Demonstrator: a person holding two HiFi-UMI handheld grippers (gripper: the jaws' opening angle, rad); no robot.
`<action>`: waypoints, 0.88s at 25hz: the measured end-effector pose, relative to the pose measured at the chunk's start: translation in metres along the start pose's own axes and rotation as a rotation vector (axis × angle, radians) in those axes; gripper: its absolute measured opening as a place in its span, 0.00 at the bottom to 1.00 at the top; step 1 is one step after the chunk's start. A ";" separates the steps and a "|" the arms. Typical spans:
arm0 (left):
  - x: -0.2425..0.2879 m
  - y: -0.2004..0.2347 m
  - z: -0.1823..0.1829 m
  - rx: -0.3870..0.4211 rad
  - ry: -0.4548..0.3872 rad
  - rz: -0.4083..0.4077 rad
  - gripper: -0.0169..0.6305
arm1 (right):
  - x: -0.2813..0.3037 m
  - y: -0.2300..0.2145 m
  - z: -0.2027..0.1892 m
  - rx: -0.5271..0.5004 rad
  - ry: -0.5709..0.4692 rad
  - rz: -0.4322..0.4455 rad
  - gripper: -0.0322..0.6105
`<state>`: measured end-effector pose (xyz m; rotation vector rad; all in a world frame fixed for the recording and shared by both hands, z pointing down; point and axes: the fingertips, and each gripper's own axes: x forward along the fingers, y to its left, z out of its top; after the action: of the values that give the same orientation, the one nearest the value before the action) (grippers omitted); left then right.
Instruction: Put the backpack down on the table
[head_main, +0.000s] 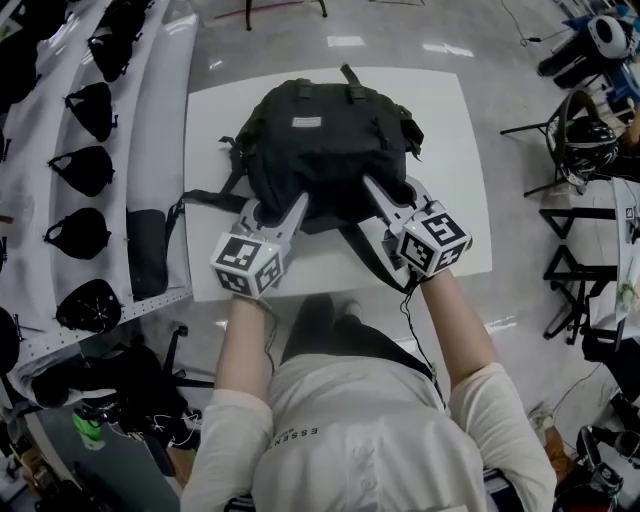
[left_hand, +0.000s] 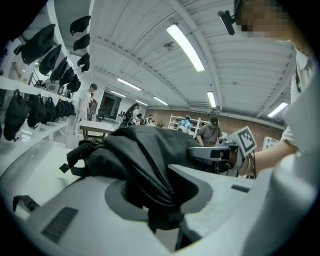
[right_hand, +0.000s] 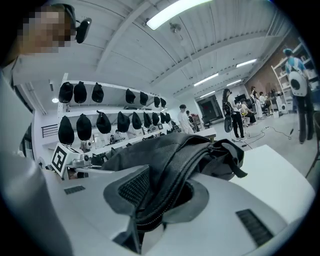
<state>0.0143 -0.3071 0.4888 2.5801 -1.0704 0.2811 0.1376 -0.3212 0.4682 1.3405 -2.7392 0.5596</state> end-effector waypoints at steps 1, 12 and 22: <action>-0.002 -0.002 -0.005 -0.005 0.005 -0.001 0.19 | -0.003 0.002 -0.005 0.008 0.002 0.001 0.22; -0.026 -0.020 -0.068 -0.068 0.073 0.000 0.21 | -0.027 0.018 -0.066 0.069 0.082 -0.009 0.25; -0.036 -0.029 -0.130 -0.172 0.134 -0.016 0.22 | -0.046 0.028 -0.122 0.086 0.167 -0.016 0.26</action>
<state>0.0027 -0.2156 0.5917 2.3804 -0.9812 0.3379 0.1303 -0.2299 0.5654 1.2689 -2.5964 0.7597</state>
